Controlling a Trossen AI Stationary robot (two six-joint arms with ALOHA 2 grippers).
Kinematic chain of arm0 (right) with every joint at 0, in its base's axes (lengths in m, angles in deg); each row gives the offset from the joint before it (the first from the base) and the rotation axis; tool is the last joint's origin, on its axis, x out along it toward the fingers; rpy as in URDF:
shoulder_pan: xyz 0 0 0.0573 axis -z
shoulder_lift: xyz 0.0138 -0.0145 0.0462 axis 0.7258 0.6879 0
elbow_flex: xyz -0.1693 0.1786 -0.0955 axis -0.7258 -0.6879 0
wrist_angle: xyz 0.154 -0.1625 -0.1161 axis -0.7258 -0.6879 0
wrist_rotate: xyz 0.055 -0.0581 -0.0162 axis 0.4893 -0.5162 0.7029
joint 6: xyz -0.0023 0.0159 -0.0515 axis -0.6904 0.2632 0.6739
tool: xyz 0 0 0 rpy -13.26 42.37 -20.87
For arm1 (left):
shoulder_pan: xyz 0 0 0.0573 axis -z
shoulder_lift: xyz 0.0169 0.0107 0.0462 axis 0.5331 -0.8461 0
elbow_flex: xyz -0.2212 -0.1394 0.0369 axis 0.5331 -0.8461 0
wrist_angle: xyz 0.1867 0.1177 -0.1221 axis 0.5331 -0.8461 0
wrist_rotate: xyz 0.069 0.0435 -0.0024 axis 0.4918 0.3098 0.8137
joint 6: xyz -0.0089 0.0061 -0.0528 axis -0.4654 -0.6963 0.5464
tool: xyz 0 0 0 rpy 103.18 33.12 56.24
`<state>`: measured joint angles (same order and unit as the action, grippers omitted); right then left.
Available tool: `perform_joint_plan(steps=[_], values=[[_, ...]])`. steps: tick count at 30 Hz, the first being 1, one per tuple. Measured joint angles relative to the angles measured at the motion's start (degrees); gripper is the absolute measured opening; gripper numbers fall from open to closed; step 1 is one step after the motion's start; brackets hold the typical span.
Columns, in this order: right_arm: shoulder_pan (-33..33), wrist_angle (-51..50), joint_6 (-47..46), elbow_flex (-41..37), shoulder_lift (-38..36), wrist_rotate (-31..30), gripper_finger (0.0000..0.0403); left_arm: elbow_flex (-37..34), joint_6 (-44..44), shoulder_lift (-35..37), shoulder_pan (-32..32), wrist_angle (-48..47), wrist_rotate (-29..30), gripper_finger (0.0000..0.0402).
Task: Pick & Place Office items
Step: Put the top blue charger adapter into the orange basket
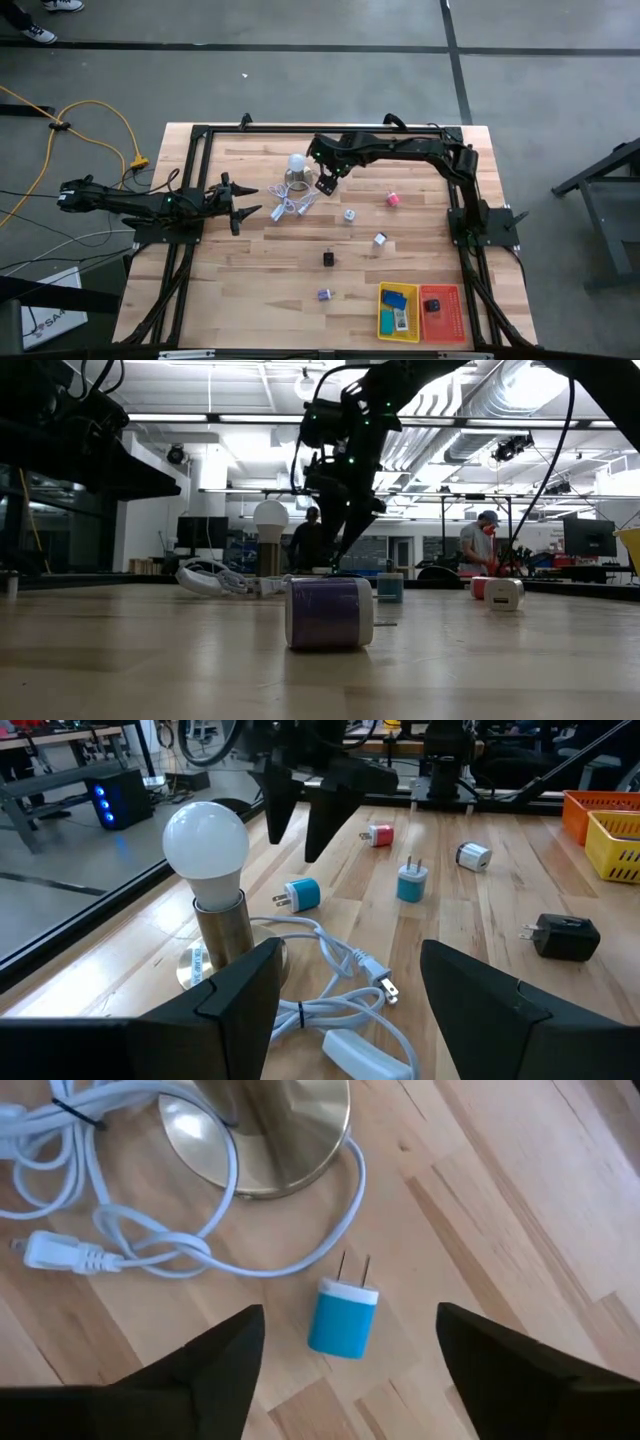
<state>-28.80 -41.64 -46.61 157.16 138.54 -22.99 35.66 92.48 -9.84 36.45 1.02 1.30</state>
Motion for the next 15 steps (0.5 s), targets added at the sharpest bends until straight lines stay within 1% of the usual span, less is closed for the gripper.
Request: perform_joint_plan(steps=[3, 10, 15], values=[[-0.17, 1.31, -0.14, -0.94, -0.02, -0.18, 0.0288, 0.00, 0.00, 0.01, 0.00, 0.01, 0.00, 0.0230], [-0.22, 6.20, -2.69, -6.20, 0.00, -0.03, 0.0282, 0.00, 0.00, 0.01, 0.01, -0.01, 0.00, 0.0230], [-0.24, 9.20, -3.59, -7.89, 0.00, -0.05, 0.0282, 0.00, 0.00, 0.01, 0.01, 0.01, 0.00, 0.0230]])
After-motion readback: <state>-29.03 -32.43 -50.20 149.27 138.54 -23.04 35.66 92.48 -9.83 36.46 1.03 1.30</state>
